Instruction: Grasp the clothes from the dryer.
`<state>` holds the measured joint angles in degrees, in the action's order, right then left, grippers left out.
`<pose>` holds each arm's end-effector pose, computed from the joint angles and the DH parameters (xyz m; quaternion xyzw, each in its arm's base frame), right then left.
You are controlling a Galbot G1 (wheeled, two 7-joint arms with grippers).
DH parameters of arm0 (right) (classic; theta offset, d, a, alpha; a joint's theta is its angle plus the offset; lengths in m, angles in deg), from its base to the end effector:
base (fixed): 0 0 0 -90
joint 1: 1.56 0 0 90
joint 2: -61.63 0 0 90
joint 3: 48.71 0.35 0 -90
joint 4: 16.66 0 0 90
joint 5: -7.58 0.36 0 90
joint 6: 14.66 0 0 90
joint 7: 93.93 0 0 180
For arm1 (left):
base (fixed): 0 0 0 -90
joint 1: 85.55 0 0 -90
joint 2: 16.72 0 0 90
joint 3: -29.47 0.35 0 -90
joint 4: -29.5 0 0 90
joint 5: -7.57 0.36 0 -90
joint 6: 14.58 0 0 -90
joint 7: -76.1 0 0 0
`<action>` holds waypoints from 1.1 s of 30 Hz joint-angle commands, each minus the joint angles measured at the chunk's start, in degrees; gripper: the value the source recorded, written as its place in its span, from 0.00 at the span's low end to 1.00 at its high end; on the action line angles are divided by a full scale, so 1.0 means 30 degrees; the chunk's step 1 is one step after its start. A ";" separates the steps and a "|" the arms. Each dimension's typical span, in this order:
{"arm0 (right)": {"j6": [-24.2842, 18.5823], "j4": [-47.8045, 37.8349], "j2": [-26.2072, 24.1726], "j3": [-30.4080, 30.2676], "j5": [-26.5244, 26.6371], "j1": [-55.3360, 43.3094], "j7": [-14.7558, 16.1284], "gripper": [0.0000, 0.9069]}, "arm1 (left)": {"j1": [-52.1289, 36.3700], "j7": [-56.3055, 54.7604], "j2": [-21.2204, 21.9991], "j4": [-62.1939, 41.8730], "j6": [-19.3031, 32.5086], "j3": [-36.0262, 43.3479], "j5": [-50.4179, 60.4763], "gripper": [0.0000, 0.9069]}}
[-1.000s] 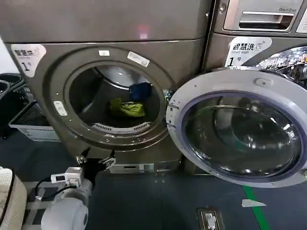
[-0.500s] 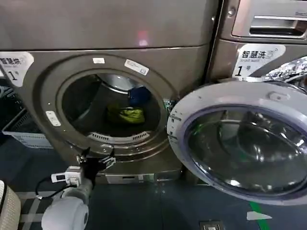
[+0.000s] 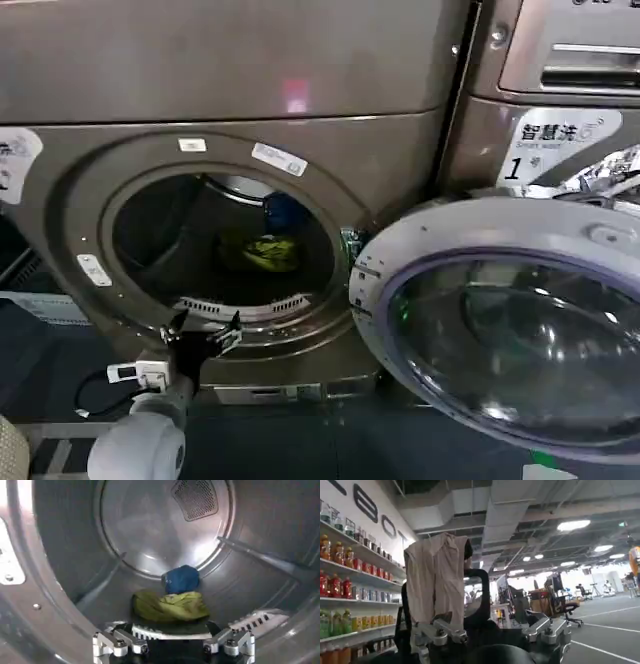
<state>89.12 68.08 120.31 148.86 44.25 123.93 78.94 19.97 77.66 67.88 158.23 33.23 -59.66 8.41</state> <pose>-0.1749 -0.4910 -0.0589 0.7263 0.6689 -0.0562 0.1479 0.2372 0.0075 -0.1952 -0.0219 -0.9847 -0.0500 0.1654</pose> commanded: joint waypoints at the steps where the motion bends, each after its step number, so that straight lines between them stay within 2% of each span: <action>1: -0.0007 0.0003 -0.0018 -0.0010 -0.0011 -0.0007 0.0004 1.00 | 0.0009 0.0006 -0.0003 -0.0023 -0.0935 0.0008 0.0099 1.00; 22: -0.0728 -0.0095 0.0061 -0.0177 -0.0497 0.0047 -0.0016 1.00 | -0.0984 -0.0099 0.0250 -0.1036 -0.0612 0.0418 0.0969 1.00; 26: -0.0800 -0.0060 0.0062 -0.0191 -0.0487 0.0138 0.0010 1.00 | -0.2475 -0.0431 0.0432 -0.2648 0.0801 0.0958 0.1727 1.00; 30: -0.1059 -0.0153 -0.0013 -0.0129 -0.0436 0.0253 0.0096 1.00 | -0.4811 -0.0021 0.0585 -0.6161 0.2447 0.0643 0.1657 1.00; 33: -0.1129 -0.0168 -0.0057 -0.0268 -0.0453 0.0265 0.0151 1.00 | -0.7076 0.0325 0.0688 -0.8353 0.2729 0.0384 0.1613 1.00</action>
<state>86.00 67.53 120.24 148.16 42.91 124.73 79.30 11.19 77.57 69.46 147.84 33.23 -58.09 12.29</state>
